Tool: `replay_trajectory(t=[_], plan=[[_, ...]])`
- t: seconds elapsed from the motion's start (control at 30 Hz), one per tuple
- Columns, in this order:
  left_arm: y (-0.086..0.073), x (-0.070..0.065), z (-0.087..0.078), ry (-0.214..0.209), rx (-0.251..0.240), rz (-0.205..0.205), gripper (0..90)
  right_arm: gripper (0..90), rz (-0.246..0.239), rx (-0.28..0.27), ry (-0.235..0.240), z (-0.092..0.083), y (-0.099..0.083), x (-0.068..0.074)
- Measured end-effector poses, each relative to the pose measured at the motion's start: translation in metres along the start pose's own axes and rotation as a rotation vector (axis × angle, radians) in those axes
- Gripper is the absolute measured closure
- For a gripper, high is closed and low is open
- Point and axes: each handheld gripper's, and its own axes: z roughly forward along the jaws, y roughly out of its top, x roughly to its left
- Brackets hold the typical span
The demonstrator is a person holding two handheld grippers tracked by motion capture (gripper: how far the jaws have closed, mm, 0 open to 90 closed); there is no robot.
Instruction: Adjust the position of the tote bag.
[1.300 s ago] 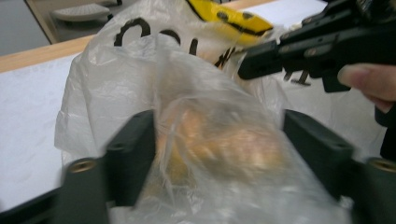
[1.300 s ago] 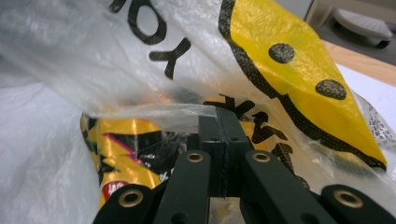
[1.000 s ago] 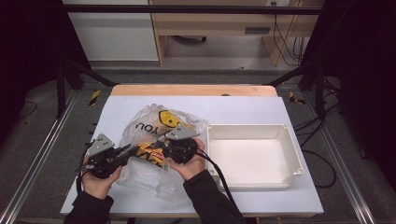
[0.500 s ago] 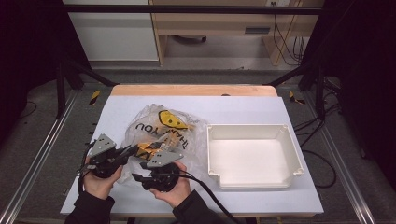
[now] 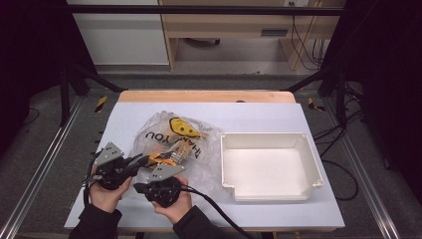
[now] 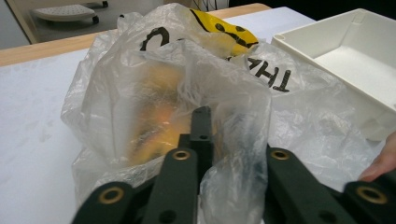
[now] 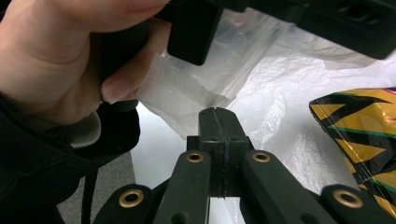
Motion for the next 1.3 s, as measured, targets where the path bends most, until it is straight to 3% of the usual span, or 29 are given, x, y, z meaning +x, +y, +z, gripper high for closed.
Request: replay_trajectory(t=[0.17, 0.23, 0.33, 0.43, 0.53, 0.6, 0.7, 0.8, 0.97, 1.03, 1.17, 1.27, 1.3], plan=[[0.000, 0.001, -0.003, -0.006, -0.007, -0.004, 86.9, 87.9, -0.009, -0.011, -0.016, -0.005, -0.002, 0.000], [0.000, 0.002, -0.003, -0.008, -0.003, -0.008, 88.1, 73.8, -0.020, -0.022, -0.042, -0.009, -0.004, -0.001], [0.000, 0.000, -0.002, -0.009, 0.001, -0.003, 88.9, 57.4, -0.025, -0.021, -0.040, -0.009, -0.005, -0.003], [0.001, -0.003, -0.002, -0.014, -0.008, 0.007, 88.9, 46.7, -0.023, -0.028, -0.041, -0.004, -0.006, -0.002], [0.001, -0.004, -0.003, -0.022, -0.018, 0.011, 88.9, 48.4, -0.016, -0.028, -0.009, 0.001, -0.007, -0.002], [0.001, -0.004, -0.003, -0.031, -0.023, 0.010, 88.9, 54.7, -0.015, -0.040, 0.019, 0.003, -0.007, -0.001], [0.001, -0.003, -0.003, -0.042, -0.022, 0.007, 88.7, 54.6, -0.010, -0.056, 0.055, 0.005, -0.007, -0.001], [0.001, -0.002, -0.002, -0.040, -0.012, 0.009, 88.6, 48.7, -0.010, -0.059, 0.067, 0.005, -0.007, -0.001], [0.001, -0.003, -0.001, -0.046, 0.000, 0.010, 88.6, 37.7, -0.011, -0.068, 0.034, 0.004, -0.005, -0.003], [0.002, -0.004, -0.001, -0.047, 0.006, 0.016, 88.7, 42.9, -0.009, -0.074, 0.045, 0.005, -0.004, -0.005], [0.002, -0.004, -0.001, -0.051, 0.013, 0.023, 88.7, 67.7, -0.004, -0.070, 0.081, 0.007, -0.002, -0.006], [0.002, -0.004, 0.000, -0.050, 0.020, 0.032, 88.1, 87.4, 0.001, -0.071, 0.077, 0.006, -0.002, -0.007], [0.002, -0.004, 0.000, -0.049, 0.018, 0.032, 87.1, 89.8, 0.001, -0.069, 0.074, 0.005, -0.001, -0.007]])
